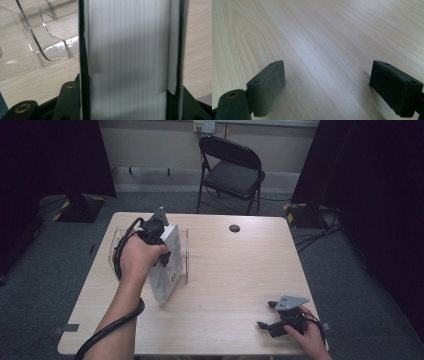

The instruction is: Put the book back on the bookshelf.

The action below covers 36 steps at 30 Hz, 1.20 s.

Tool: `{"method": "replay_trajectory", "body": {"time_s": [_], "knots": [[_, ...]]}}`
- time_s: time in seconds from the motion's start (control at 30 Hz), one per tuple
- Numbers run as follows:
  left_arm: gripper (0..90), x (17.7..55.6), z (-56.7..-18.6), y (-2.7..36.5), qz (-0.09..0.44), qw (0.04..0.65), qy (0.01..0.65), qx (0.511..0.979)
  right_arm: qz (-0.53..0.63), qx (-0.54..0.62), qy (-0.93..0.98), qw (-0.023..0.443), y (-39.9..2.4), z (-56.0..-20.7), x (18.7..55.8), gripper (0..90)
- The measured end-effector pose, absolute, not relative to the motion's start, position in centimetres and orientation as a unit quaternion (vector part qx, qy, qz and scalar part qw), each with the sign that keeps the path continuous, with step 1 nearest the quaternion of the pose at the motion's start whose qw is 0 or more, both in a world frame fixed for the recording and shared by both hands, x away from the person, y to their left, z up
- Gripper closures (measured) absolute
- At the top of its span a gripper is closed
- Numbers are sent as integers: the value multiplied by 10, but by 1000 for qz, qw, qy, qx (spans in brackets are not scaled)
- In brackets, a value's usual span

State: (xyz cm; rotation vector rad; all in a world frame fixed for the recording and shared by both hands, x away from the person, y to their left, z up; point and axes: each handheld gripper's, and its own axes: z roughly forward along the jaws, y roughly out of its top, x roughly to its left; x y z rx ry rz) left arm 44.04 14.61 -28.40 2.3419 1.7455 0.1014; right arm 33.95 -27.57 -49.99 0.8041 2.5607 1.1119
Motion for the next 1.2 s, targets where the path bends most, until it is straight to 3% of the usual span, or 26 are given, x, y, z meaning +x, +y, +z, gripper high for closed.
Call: {"method": "replay_trajectory", "body": {"time_s": [1.2], "knots": [[533,452,-286,131,45,93,630,769,380,275,875,117,-276,-500,340,120]]}}
